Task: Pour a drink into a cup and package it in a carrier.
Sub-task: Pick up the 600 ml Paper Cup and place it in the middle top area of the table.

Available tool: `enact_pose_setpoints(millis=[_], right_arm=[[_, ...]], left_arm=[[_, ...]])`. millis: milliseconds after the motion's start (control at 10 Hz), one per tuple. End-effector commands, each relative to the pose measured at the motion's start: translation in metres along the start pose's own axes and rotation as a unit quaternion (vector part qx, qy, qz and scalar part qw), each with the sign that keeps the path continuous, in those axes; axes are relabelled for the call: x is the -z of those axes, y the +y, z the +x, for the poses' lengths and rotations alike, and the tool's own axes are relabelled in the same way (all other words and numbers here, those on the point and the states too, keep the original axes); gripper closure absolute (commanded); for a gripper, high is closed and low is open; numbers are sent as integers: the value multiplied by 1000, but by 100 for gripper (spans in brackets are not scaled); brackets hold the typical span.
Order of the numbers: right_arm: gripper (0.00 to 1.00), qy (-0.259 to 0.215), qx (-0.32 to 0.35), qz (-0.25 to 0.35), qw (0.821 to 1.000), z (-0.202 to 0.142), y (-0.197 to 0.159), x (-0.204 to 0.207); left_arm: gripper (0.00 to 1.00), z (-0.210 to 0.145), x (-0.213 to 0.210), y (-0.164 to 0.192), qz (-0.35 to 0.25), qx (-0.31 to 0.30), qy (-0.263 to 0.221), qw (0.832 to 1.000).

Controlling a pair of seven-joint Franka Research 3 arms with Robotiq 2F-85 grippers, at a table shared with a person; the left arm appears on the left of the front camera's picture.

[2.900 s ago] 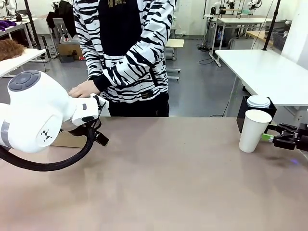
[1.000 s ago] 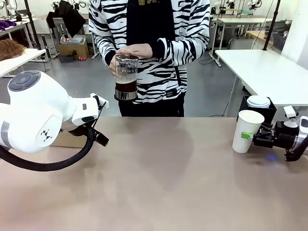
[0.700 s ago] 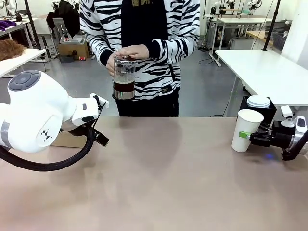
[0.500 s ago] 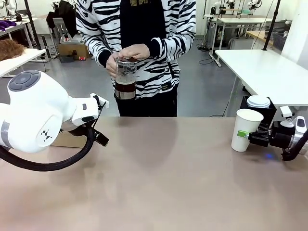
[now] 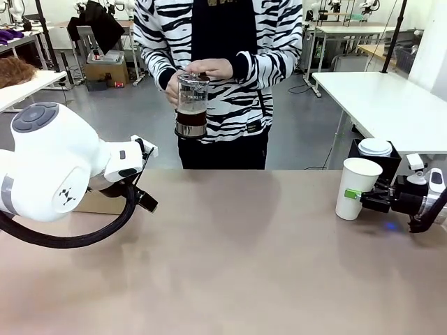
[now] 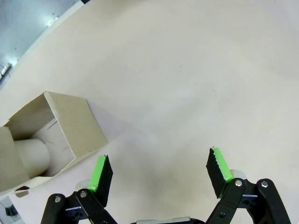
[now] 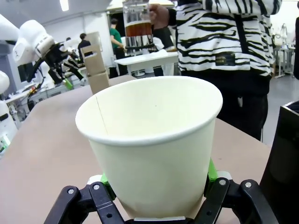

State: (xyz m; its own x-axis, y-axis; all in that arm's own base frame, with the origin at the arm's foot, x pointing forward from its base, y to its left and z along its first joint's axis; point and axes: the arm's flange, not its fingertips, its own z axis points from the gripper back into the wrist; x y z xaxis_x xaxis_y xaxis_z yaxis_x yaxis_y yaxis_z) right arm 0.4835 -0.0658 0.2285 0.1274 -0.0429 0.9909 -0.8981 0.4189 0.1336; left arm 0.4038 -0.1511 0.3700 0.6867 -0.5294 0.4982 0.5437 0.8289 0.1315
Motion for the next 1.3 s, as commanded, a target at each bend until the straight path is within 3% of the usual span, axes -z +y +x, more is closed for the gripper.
enact_pose_setpoints(millis=[0, 200, 500, 900, 1200], right_arm=[[20, 10, 0, -9, 1000, 36, 22, 27], [20, 24, 14, -7, 1000, 65, 25, 75], [20, 26, 51, -33, 998, 81, 12, 159], [20, 11, 58, -36, 998, 62, -8, 244], [20, -7, 23, -41, 999, 42, -14, 267]], left_arm=[[0, 0, 0, 0, 0, 0, -1, 1000], [0, 0, 0, 0, 0, 0, -1, 1000], [0, 0, 0, 0, 0, 0, -1, 1000], [0, 0, 0, 0, 0, 0, -1, 1000], [0, 0, 0, 0, 0, 0, -1, 1000]])
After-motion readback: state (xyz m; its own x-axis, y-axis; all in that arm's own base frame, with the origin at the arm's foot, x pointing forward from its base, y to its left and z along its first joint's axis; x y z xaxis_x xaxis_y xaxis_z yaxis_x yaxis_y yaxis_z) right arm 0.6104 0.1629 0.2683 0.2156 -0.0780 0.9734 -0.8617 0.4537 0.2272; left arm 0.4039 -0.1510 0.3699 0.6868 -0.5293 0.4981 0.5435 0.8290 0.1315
